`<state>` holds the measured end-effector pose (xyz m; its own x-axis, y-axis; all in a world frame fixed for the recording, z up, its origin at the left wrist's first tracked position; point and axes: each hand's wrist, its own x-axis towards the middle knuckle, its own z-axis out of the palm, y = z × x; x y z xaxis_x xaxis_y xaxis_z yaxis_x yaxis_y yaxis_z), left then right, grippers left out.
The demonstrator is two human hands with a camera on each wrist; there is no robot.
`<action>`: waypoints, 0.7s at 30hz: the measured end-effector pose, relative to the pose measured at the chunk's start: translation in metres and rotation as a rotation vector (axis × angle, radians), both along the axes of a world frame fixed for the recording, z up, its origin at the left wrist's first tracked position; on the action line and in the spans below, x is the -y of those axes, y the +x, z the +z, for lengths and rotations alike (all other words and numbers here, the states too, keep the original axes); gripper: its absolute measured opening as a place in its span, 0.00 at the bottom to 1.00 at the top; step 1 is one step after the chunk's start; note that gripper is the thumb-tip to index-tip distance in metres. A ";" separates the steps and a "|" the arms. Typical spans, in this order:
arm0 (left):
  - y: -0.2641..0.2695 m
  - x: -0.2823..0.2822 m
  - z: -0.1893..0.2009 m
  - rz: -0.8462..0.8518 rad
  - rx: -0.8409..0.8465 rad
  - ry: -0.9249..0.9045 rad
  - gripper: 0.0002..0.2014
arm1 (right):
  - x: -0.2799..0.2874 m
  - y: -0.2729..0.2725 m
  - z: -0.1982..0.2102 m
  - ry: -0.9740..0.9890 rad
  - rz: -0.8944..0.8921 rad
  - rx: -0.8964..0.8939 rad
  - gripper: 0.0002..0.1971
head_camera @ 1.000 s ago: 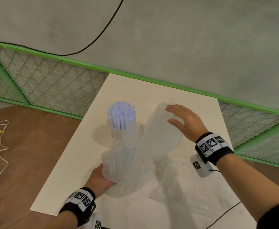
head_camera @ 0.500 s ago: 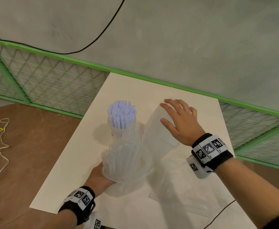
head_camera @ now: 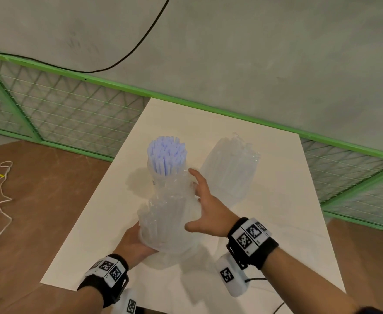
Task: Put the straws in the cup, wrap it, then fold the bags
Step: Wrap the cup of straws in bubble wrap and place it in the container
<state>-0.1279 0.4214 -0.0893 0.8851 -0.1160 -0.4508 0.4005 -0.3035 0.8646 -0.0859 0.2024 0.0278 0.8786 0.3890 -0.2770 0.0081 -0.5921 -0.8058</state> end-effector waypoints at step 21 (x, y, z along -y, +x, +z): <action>-0.015 0.013 0.063 -0.116 0.471 -0.137 0.53 | -0.010 -0.002 0.002 -0.042 0.222 -0.016 0.51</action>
<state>-0.1428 0.4087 -0.0268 0.9665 -0.2560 0.0209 -0.0725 -0.1940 0.9783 -0.0879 0.2123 0.0301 0.7680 0.5604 -0.3101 0.1295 -0.6100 -0.7818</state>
